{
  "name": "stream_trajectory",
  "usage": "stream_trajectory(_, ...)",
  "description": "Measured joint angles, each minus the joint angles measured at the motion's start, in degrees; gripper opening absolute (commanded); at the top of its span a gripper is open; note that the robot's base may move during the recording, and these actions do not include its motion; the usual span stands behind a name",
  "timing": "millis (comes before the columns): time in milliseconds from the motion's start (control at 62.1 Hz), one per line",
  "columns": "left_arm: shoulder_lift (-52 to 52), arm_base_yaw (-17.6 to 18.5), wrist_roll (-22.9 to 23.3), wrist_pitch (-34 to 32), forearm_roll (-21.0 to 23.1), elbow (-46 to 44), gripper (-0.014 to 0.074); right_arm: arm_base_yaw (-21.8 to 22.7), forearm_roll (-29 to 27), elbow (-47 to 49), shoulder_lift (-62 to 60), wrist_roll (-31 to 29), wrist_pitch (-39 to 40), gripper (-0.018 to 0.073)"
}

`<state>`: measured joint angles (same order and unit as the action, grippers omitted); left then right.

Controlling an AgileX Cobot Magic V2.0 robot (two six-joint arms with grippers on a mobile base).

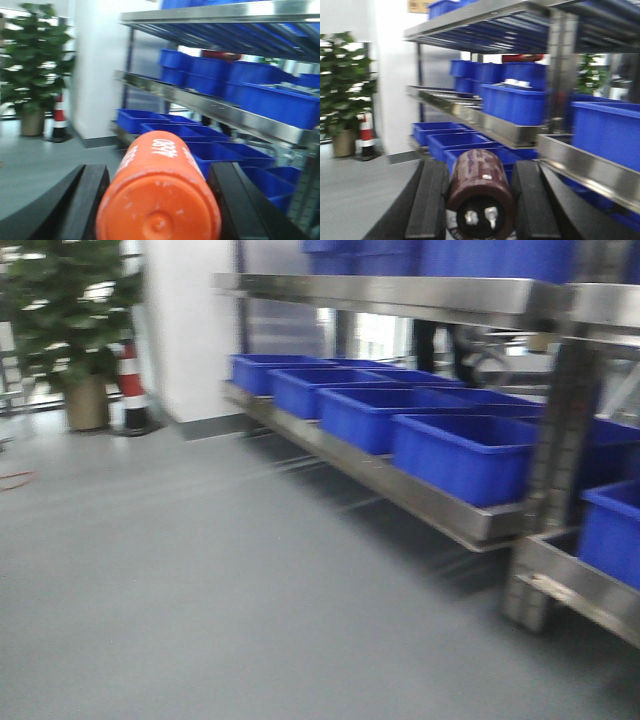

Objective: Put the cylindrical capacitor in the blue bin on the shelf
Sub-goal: 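Drive the base to the steel shelf of blue bins, holding both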

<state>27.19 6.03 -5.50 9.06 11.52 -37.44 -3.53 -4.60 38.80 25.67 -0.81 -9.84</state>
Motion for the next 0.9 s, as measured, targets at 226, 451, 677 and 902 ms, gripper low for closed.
stream_trajectory(226,0.0,0.0,0.0,0.0,0.0,0.0,-0.0111,0.0,0.0,0.0,0.0,0.0,0.0,-0.0164)
stream_trajectory(451,0.0,0.0,0.0,0.0,0.0,0.0,-0.0111,0.0,0.0,0.0,0.0,0.0,0.0,-0.0164)
stream_trajectory(677,0.0,0.0,0.0,0.0,0.0,0.0,-0.0111,0.0,0.0,0.0,0.0,0.0,0.0,-0.0164)
stream_trajectory(902,0.0,0.0,0.0,0.0,0.0,0.0,-0.0111,0.0,0.0,0.0,0.0,0.0,0.0,-0.0164)
